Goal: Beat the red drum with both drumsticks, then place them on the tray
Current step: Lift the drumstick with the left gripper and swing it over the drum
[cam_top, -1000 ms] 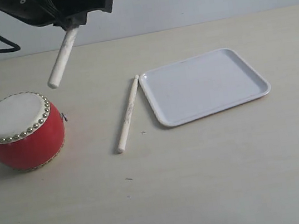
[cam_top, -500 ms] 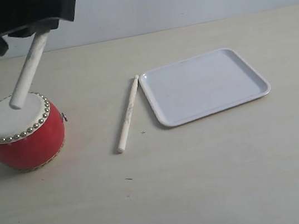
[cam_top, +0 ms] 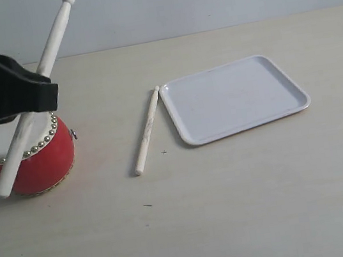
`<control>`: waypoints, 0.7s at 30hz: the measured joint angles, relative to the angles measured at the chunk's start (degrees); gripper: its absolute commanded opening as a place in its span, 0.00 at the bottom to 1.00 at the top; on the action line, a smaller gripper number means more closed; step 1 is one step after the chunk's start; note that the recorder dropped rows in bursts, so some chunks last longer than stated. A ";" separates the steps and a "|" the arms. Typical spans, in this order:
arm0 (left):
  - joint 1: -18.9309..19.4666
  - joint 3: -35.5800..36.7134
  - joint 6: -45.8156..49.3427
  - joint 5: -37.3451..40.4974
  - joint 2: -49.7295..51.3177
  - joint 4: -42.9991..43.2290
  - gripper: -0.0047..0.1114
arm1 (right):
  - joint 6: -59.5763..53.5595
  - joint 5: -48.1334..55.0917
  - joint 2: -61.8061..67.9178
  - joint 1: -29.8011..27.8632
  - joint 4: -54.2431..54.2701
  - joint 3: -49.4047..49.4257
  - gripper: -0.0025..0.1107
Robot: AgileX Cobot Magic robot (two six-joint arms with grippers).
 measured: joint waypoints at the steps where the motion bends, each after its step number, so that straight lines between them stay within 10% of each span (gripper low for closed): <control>1: 0.00 1.02 -0.47 -0.56 -0.45 0.00 0.04 | 0.78 -0.32 0.00 0.00 0.52 0.00 0.02; 21: 0.00 14.59 -3.53 -8.94 -3.34 0.71 0.04 | 13.31 -1.34 -0.10 0.00 7.37 -1.91 0.02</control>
